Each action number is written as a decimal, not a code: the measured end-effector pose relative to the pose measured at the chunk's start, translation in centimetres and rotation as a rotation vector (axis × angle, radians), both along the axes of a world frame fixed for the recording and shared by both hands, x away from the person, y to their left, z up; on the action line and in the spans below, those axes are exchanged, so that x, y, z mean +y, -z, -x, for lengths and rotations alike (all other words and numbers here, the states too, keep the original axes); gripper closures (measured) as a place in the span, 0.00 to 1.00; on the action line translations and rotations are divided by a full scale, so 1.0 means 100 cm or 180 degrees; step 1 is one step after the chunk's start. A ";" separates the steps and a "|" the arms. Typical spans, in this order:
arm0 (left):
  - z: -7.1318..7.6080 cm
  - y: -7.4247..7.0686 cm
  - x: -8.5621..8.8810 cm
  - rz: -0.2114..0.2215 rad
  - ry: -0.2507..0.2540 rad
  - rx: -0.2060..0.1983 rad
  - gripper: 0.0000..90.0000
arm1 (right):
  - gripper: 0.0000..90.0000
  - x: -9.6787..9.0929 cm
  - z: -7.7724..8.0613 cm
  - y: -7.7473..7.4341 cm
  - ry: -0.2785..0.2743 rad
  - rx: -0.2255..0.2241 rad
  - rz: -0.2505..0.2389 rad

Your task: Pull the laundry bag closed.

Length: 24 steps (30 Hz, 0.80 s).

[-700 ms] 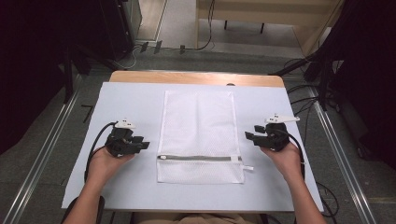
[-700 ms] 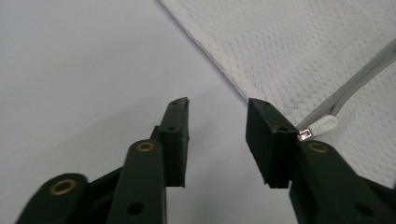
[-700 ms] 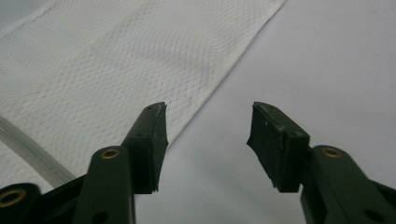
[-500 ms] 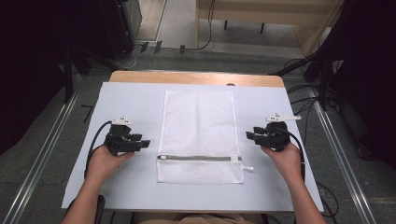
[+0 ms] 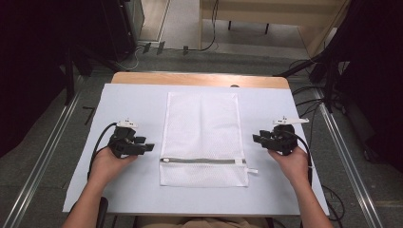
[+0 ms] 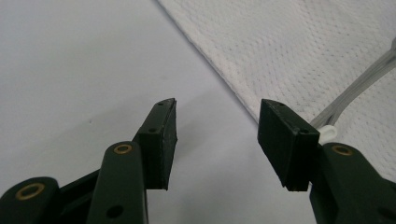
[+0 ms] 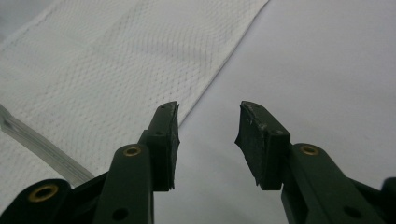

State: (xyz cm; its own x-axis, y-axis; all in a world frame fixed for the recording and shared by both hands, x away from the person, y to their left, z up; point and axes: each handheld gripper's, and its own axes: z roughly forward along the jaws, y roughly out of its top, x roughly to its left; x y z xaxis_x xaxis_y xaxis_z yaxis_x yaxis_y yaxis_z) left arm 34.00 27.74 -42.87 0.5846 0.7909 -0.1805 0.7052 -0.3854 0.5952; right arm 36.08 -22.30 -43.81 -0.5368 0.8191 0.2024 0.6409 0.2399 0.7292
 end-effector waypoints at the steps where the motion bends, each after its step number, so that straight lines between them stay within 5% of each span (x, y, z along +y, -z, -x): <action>1: 0.000 0.000 0.000 -0.0002 -0.0005 0.0002 0.52 | 0.63 0.000 0.000 0.000 0.0005 -0.0005 -0.0004; 24: 0.000 0.001 0.000 0.0034 -0.0043 0.0034 0.50 | 0.65 0.003 0.001 0.000 -0.0030 0.0023 0.0032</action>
